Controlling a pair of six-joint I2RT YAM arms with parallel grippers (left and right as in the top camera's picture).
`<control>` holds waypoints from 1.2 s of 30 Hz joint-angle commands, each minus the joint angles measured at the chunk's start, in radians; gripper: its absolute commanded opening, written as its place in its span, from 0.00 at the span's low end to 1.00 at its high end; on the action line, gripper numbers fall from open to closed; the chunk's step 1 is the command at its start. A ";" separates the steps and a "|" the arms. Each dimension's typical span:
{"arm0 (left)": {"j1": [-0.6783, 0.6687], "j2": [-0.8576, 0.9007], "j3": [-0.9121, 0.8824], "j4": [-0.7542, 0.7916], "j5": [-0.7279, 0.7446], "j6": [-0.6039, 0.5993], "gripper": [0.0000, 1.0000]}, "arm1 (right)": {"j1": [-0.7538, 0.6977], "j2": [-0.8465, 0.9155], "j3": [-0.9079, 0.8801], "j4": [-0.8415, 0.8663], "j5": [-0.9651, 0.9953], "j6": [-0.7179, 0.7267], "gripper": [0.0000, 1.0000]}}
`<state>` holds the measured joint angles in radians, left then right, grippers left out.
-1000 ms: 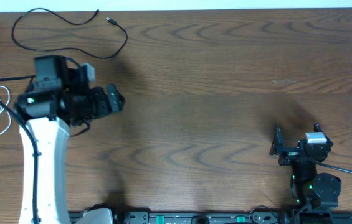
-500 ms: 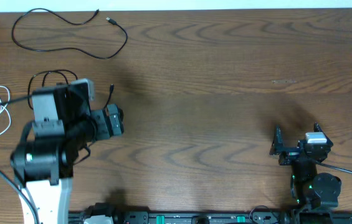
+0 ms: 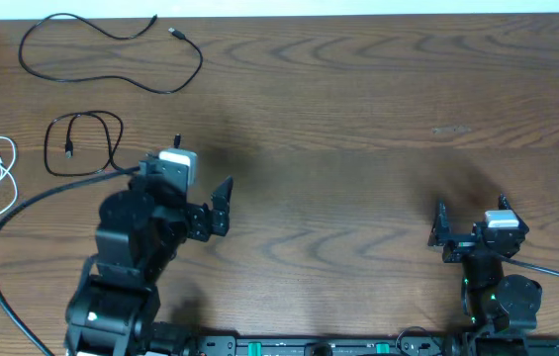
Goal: Untangle cables
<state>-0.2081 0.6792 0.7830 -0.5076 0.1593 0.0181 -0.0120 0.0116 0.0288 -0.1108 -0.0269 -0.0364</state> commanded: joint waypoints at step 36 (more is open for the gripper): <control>0.074 -0.371 -0.504 0.520 -0.013 0.031 0.98 | -0.007 -0.006 -0.006 0.001 0.005 0.009 0.99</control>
<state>-0.1383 0.3420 0.3275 -0.0395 0.1295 0.0345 -0.0120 0.0116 0.0288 -0.1108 -0.0269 -0.0360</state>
